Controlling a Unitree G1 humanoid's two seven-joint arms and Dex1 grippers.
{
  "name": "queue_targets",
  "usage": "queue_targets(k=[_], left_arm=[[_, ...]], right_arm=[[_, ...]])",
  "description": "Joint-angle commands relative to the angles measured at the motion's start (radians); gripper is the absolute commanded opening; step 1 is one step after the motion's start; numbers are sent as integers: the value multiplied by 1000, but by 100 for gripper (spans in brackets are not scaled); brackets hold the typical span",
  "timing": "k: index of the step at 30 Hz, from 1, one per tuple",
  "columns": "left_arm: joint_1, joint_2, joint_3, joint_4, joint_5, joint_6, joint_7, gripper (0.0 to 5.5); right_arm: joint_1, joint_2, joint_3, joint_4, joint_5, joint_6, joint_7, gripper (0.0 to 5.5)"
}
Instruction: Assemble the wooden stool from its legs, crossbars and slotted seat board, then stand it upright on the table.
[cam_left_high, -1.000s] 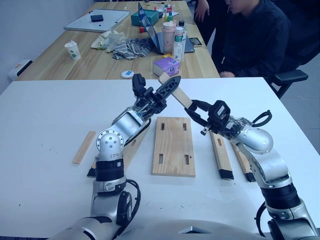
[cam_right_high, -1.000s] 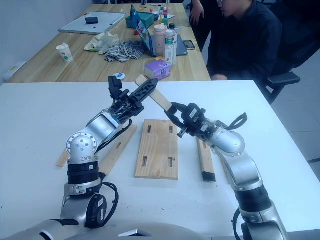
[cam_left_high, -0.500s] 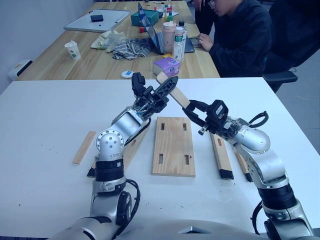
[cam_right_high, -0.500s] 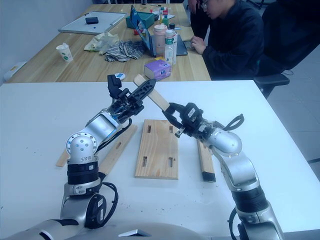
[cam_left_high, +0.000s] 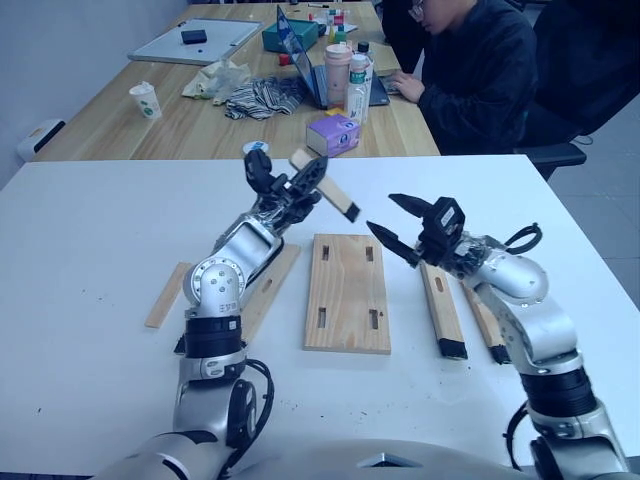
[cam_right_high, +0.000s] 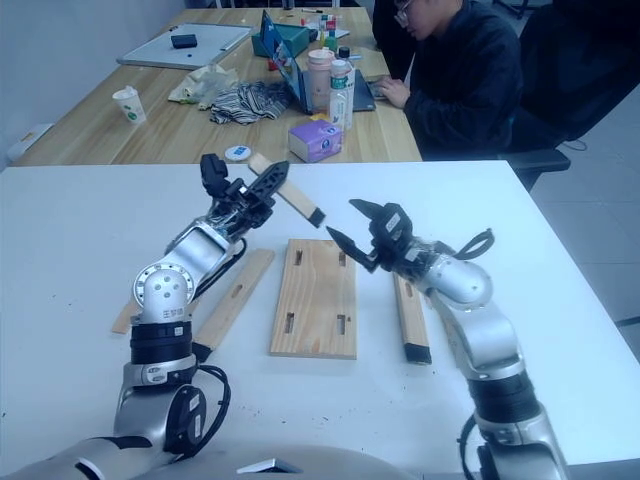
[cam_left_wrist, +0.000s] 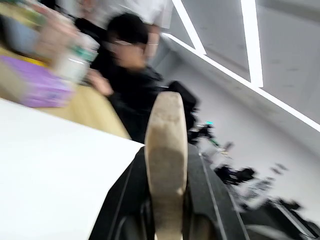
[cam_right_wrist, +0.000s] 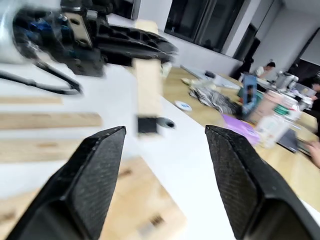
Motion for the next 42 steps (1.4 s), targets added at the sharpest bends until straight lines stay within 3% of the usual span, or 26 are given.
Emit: queue_targets(k=[1,6,10,22,31,42], left_arm=[[42,112,20,-9,75,-28,-67,38],[148,296,50,-143,50,118,-143,38],[220,356,48,-200,57,176,-167,38],[343,341,75,-141,101,168,-180,38],[372,258,85,-91,118,110,-154,38],[494,215,-40,-103,349,-143,-116,38]], right_arm=[[5,-55,-60,70,-12,-38,21,294],[61,-43,-100,83,-41,-66,-17,294],[79,-35,-101,91,-57,-78,-27,294],[86,-36,-101,98,-64,-81,-27,294],[65,-41,-95,129,-70,-87,-8,294],[60,-36,-85,139,-83,-91,3,294]])
